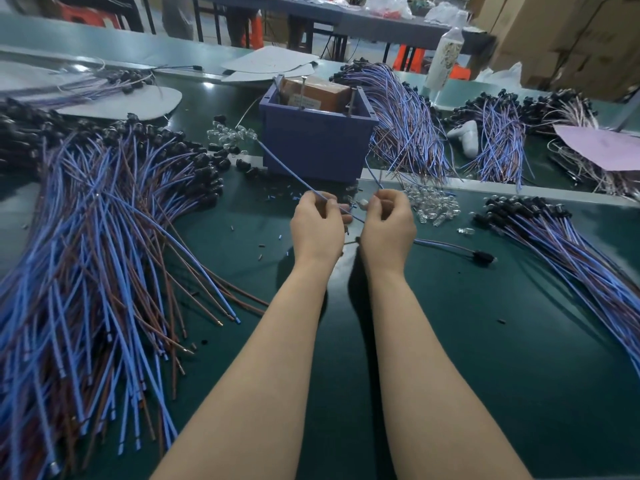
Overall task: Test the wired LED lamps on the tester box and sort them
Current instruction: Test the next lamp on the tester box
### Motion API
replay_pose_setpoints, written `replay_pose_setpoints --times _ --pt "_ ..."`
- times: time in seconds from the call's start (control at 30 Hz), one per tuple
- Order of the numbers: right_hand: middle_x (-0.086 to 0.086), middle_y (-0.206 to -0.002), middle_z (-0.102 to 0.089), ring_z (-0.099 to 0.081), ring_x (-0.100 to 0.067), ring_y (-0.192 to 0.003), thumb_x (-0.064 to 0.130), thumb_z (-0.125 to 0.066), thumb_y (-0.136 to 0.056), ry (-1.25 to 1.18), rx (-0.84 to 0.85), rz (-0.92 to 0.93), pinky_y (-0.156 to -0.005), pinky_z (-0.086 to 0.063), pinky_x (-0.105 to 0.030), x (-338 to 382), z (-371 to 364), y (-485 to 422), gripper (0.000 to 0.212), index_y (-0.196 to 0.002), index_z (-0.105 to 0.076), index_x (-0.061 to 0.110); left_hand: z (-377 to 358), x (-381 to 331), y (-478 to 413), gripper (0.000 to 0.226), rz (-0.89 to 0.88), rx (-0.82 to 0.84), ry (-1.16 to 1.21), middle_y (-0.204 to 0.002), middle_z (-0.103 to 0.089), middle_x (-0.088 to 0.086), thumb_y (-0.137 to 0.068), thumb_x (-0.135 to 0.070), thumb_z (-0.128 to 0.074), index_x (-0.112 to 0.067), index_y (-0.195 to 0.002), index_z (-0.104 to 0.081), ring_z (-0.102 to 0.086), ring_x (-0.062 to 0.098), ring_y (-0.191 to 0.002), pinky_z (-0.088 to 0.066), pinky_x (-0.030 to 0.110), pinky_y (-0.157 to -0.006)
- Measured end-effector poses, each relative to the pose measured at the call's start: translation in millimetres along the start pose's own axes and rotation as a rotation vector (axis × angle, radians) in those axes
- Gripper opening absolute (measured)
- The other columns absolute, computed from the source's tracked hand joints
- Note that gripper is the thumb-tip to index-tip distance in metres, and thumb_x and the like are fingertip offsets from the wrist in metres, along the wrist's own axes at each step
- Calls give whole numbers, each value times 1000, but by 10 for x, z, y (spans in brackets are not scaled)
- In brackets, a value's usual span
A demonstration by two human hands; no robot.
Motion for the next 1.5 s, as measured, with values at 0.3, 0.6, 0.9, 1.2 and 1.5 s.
replay_pose_setpoints --times 0.3,0.6,0.9,1.2,1.5 --pt "1 -82 -56 -51 -18 -80 5 -49 -93 82 36 151 -72 -31 -17 110 -51 44 37 -129 -54 10 115 -56 -86 34 -95 -131 -81 -74 -61 -8 -100 -12 -41 -10 -134 -37 -55 3 -68 -42 19 -71" --pt "-12 -105 -68 -60 -26 -97 6 -49 -91 123 133 196 -88 -41 -29 163 -170 101 39 -129 -56 11 122 -274 34 43 -353 -160 -238 -73 -55 -12 -96 -4 -44 -6 -139 -42 -54 7 -70 -40 11 -74" --pt "-12 -105 -69 -61 -26 -96 6 -49 -91 120 135 195 -86 -40 -26 167 -158 111 36 -125 -59 10 130 -295 21 43 -380 -160 -252 -79 -59 -3 -98 -4 -42 -6 -140 -41 -55 12 -73 -44 16 -75" --pt "-8 -87 -67 -60 -23 -84 7 -50 -90 113 127 167 -79 -41 -25 142 -140 114 35 -123 -59 10 120 -217 -92 44 -332 -148 -228 -76 -58 -8 -97 -4 -42 -8 -141 -40 -54 3 -69 -40 3 -70" --pt "-9 -96 -70 -62 -24 -90 7 -50 -90 146 151 180 -80 -40 -22 153 -179 112 33 -121 -62 11 115 -226 -139 43 -333 -130 -203 -76 -58 -8 -98 -6 -42 -8 -141 -40 -58 12 -78 -43 12 -78"
Point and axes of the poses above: each hand's wrist, its own y-axis away from the middle knuckle, its own z-axis out of the back of the hand, x = y × z, the point moved 8 cm from there along -y, towards the middle knuckle
